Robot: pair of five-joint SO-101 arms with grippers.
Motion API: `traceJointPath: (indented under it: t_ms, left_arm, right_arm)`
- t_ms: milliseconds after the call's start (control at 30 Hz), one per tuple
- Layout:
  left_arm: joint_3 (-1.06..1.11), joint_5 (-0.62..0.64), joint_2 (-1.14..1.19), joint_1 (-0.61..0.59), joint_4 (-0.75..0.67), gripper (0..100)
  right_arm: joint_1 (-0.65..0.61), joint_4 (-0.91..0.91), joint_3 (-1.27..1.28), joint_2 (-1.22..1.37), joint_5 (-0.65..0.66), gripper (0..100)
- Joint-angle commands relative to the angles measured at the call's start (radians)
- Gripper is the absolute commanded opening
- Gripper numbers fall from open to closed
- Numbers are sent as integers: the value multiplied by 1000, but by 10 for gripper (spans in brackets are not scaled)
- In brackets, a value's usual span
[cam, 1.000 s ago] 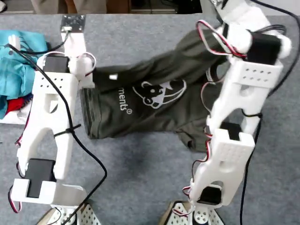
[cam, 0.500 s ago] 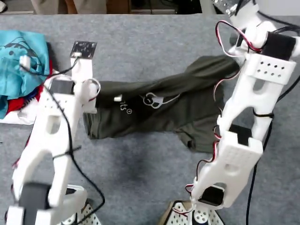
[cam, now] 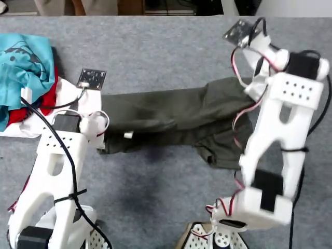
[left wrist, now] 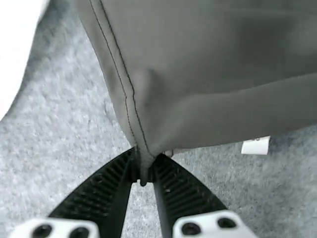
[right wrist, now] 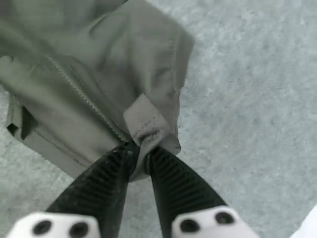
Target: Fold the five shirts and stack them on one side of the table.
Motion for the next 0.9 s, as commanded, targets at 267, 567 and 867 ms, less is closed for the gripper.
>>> traceJointPath:
  t_ms: [267, 567, 867]
  left_arm:
    - [138, -6, -30, 147, -49, 19]
    - [147, -3, -22, 114, -71, 20]
    - [75, -6, -30, -74, -29, 149]
  right_arm:
    - [128, -431, 786, -427, 20, 4]
    - [199, -454, 1007, -513, 169, 6]
    - [203, -339, 1093, -736, 385, 246]
